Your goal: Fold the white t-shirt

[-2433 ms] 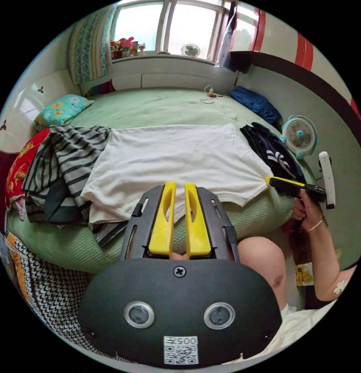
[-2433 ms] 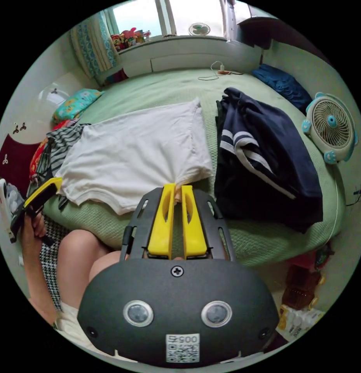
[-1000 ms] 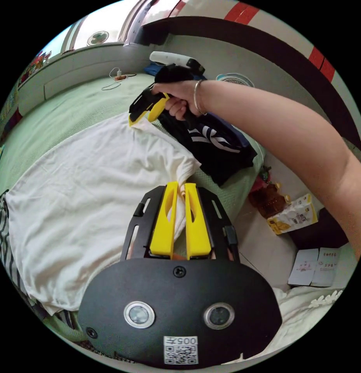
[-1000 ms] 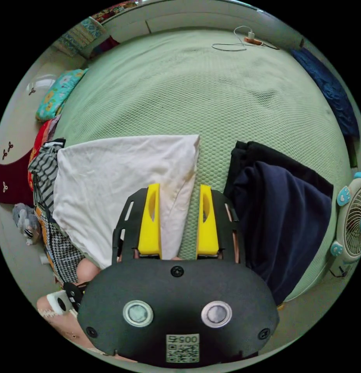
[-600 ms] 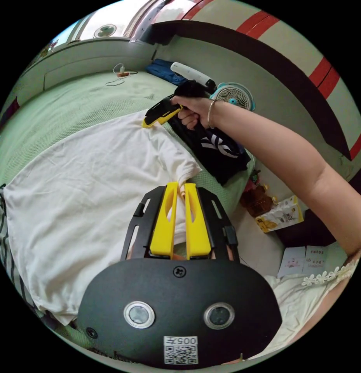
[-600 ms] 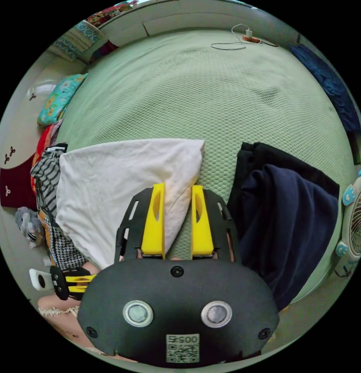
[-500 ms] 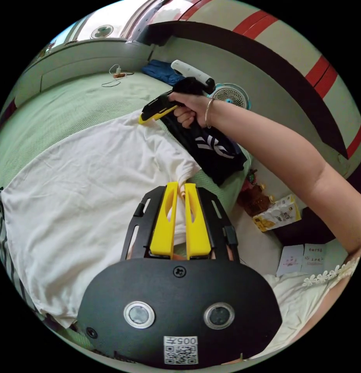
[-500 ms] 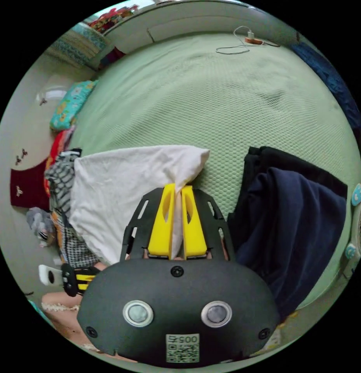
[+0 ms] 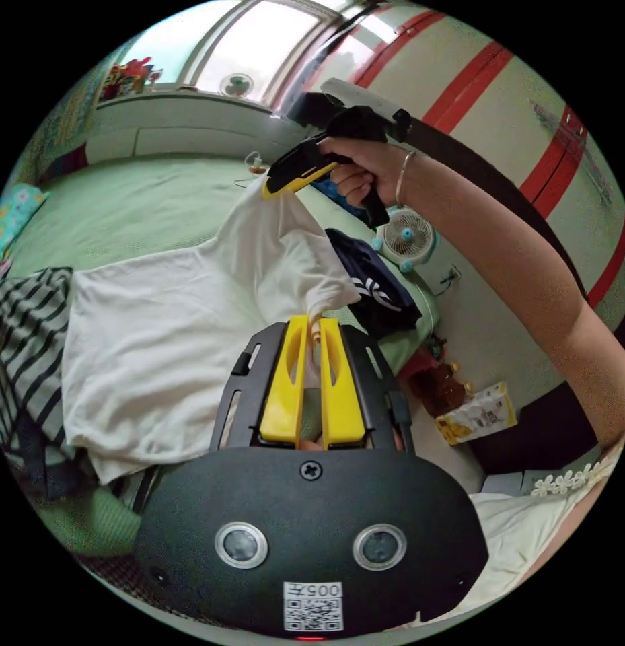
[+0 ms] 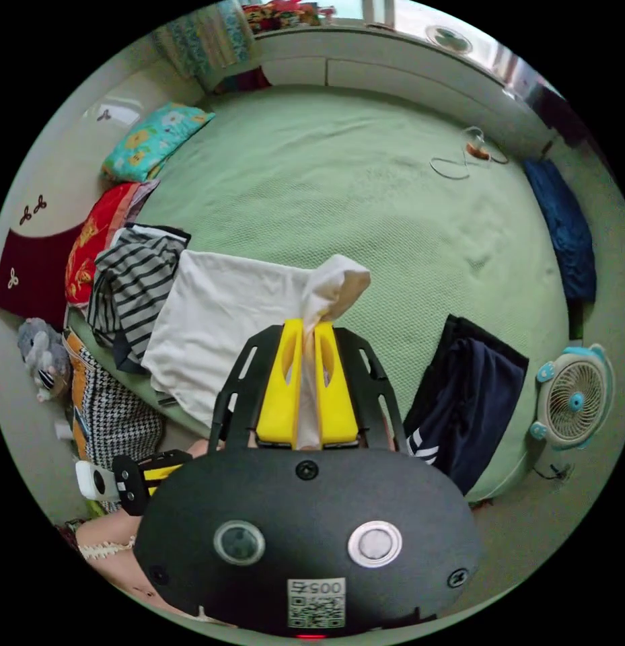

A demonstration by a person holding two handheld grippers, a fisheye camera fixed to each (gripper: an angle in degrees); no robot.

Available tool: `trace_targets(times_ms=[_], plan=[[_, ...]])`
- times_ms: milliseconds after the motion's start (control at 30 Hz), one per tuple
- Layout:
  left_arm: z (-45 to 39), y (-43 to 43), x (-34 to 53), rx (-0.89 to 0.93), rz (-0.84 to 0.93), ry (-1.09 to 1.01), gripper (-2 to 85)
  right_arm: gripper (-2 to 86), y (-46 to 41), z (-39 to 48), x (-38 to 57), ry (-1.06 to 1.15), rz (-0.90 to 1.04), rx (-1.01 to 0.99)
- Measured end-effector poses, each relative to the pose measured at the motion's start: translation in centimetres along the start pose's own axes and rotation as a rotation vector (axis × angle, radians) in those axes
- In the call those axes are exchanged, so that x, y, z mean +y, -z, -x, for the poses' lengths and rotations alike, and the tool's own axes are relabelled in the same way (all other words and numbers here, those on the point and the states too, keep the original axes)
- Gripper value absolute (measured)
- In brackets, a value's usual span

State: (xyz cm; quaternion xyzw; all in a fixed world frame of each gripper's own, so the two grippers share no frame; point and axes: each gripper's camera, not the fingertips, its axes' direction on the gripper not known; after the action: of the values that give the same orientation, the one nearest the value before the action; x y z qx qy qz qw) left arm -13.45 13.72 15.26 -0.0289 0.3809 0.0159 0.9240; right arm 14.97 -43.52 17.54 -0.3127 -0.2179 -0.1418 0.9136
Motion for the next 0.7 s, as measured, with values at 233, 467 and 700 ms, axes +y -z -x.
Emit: trace_targets(times_ms=[233,467,700], plan=[[7.2,5.5,5.1,-0.111,-0.099,0.277,4.4,-0.6,-3.4,14.5,-5.9,0.114,0.088,0.070],[15.4,6.7,11.5,-0.196,-0.069,0.603,6.4,7.0,-9.9,21.9,-6.4,0.084,0.116,-0.067],[14.6,10.2,11.1,-0.253,-0.158,0.487,7.7,11.5,-1.4,18.9,0.2,0.325,-0.244,-0.264]])
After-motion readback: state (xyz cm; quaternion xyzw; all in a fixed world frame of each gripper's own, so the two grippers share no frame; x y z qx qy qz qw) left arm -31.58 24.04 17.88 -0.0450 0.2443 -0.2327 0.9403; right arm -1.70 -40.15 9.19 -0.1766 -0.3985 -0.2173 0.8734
